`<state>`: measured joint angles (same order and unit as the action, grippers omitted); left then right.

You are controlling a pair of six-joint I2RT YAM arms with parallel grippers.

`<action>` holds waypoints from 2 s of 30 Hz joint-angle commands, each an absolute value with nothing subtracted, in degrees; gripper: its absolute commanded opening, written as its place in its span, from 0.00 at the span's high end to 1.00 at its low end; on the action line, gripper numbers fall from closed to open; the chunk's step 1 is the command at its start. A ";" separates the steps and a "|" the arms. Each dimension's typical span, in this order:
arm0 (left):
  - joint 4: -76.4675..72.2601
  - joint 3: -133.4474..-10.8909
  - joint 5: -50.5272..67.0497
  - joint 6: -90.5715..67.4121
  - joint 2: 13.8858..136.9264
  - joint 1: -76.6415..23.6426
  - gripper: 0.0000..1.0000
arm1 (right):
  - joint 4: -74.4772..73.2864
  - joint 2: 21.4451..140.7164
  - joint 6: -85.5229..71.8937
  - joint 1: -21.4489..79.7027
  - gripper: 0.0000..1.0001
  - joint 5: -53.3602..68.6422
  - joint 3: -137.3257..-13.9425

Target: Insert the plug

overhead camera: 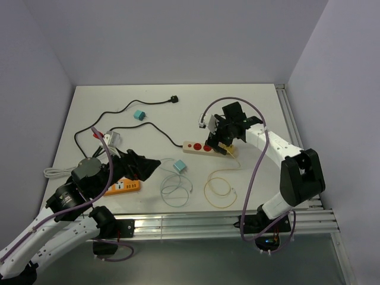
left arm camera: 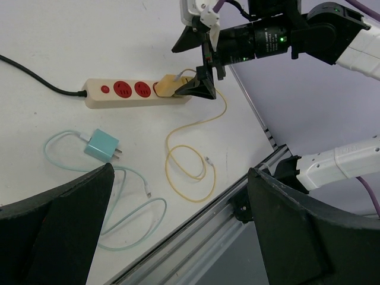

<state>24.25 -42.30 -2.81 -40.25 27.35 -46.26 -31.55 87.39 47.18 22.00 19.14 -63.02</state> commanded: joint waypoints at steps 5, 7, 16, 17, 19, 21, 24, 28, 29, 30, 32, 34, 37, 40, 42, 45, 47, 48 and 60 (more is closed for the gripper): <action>22.15 -41.84 -2.20 -40.43 27.33 -46.23 0.01 | -32.78 91.75 48.08 22.32 0.09 17.93 -65.74; 22.24 -41.92 -2.28 -40.34 27.16 -46.14 0.00 | -32.52 92.20 48.08 22.32 0.12 18.11 -65.74; 22.32 -41.84 -2.46 -40.17 27.25 -46.23 0.00 | -35.76 94.57 49.22 22.32 0.62 18.11 -67.23; 22.41 -42.01 -2.46 -40.17 27.25 -46.14 0.01 | -36.03 94.83 49.39 22.32 0.76 17.84 -67.24; 22.41 -42.01 -2.46 -40.17 27.16 -46.14 0.01 | -37.17 95.36 49.48 22.32 0.92 17.49 -67.15; 22.41 -41.92 -2.46 -40.17 27.07 -46.14 0.00 | -38.23 96.06 50.01 22.41 1.00 17.66 -66.97; 22.33 -41.84 -2.29 -40.25 26.90 -46.14 0.00 | -38.50 96.15 50.10 23.29 1.00 16.45 -64.35; 22.41 -41.66 -2.28 -40.08 26.63 -46.14 0.00 | -40.07 97.20 49.31 25.57 1.00 14.94 -62.14; 22.41 -41.57 -2.29 -40.17 26.54 -46.14 0.01 | -40.34 97.73 48.96 26.27 1.00 15.03 -61.70; 22.41 -41.57 -2.20 -40.17 26.46 -46.23 0.00 | -40.17 98.00 48.35 26.45 1.00 14.77 -61.26; 22.76 -41.66 -2.02 -40.17 26.28 -46.14 0.00 | -41.31 98.26 47.55 26.46 1.00 14.59 -59.77; 22.94 -41.57 -2.11 -40.17 26.19 -46.23 0.01 | -40.35 98.09 46.76 26.72 1.00 13.54 -57.49; 22.94 -41.57 -1.85 -40.17 25.84 -46.14 0.00 | -39.82 98.44 45.71 26.89 1.00 14.94 -56.34; 23.47 -42.10 -1.85 -39.99 25.93 -46.14 0.01 | -40.08 98.00 45.00 26.19 1.00 16.52 -55.81; 23.38 -42.10 -1.93 -39.99 25.75 -46.14 0.01 | -41.74 98.61 45.44 25.84 1.00 19.06 -56.68; 22.76 -41.92 -1.41 -40.08 25.84 -46.14 0.00 | -43.85 99.75 46.14 25.14 1.00 20.83 -57.57; 22.94 -42.27 -0.97 -40.08 26.37 -46.14 0.00 | -44.03 99.06 45.71 25.31 1.00 21.36 -56.43; 23.11 -42.36 -1.05 -40.25 26.28 -46.14 0.00 | -43.08 98.70 45.53 25.40 1.00 21.27 -56.08; 21.62 -41.04 -1.14 -40.61 27.16 -46.14 0.01 | -32.28 92.82 43.07 28.56 0.43 13.19 -54.93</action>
